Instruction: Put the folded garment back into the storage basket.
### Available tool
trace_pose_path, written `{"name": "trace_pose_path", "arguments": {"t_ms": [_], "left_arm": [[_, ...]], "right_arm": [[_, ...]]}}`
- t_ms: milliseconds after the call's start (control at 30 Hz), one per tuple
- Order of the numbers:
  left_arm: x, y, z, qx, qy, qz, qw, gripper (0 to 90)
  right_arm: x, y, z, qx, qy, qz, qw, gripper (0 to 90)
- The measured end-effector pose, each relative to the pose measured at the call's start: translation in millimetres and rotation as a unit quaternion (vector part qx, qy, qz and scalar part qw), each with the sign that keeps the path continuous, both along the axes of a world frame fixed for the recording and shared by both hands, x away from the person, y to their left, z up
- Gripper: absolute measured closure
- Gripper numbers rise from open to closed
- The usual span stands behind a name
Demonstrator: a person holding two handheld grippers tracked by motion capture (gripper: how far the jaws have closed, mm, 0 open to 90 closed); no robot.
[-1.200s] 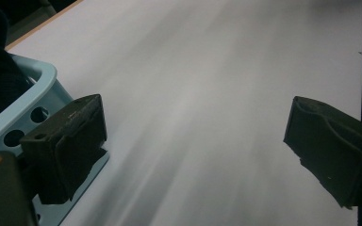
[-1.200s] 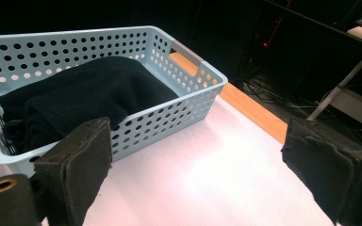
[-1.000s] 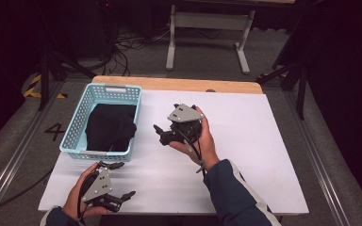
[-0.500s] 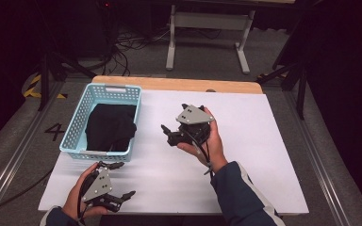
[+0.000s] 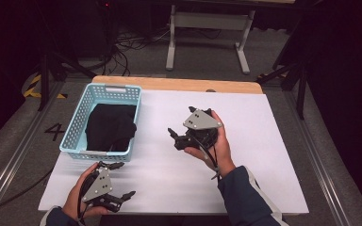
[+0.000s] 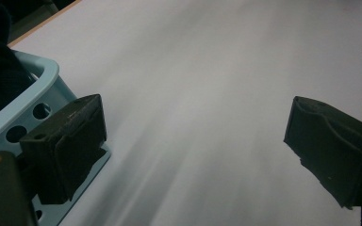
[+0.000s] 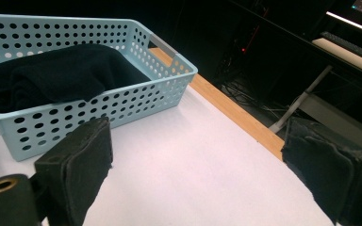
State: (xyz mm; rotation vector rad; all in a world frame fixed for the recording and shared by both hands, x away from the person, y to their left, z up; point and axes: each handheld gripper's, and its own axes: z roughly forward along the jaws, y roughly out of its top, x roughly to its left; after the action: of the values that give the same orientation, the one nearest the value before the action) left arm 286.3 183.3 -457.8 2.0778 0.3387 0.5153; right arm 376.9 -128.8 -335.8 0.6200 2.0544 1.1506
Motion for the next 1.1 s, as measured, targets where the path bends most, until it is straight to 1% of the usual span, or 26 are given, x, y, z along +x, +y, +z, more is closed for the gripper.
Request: {"name": "trace_pose_path", "arguments": {"t_ms": [100, 200, 267, 467, 500, 800, 867, 1100], "left_arm": [[0.2, 0.1, -0.1, 0.0, 0.0, 0.001, 1.0, 6.9], [0.2, 0.0, -0.3, 0.001, 0.0, 0.001, 1.0, 6.9], [0.2, -0.1, -0.3, 0.001, 0.0, 0.001, 1.0, 6.9], [0.2, -0.1, -0.3, 0.001, -0.001, 0.003, 1.0, 6.6], [0.2, 0.1, -0.3, 0.001, -0.001, 0.002, 1.0, 6.6], [0.2, 0.1, -0.3, 0.002, -0.002, 0.004, 1.0, 6.3], [0.2, -0.1, -0.4, 0.003, -0.002, 0.004, 1.0, 6.3], [0.4, -0.5, -0.6, 0.004, -0.002, 0.004, 1.0, 6.3]], "right_arm": [[-2.4, -3.3, -0.5, 0.003, -0.001, 0.0, 1.0, 9.8], [-4.4, -5.6, -1.3, 0.0, -0.006, -0.003, 1.0, 9.7], [-5.9, -7.4, -1.9, 0.0, -0.004, 0.0, 1.0, 9.6], [-9.1, -12.1, -3.4, -0.004, -0.007, -0.003, 1.0, 9.6], [-11.1, -14.9, -4.6, -0.002, -0.01, -0.005, 0.9999, 9.6], [-16.8, -26.2, -10.1, -0.001, -0.01, -0.008, 0.9999, 9.6], [-18.1, -29.9, -10.9, 0.003, -0.01, -0.006, 0.9999, 9.7], [-23.8, -41.8, -16.8, -0.002, -0.01, -0.008, 0.9999, 9.8]]}}
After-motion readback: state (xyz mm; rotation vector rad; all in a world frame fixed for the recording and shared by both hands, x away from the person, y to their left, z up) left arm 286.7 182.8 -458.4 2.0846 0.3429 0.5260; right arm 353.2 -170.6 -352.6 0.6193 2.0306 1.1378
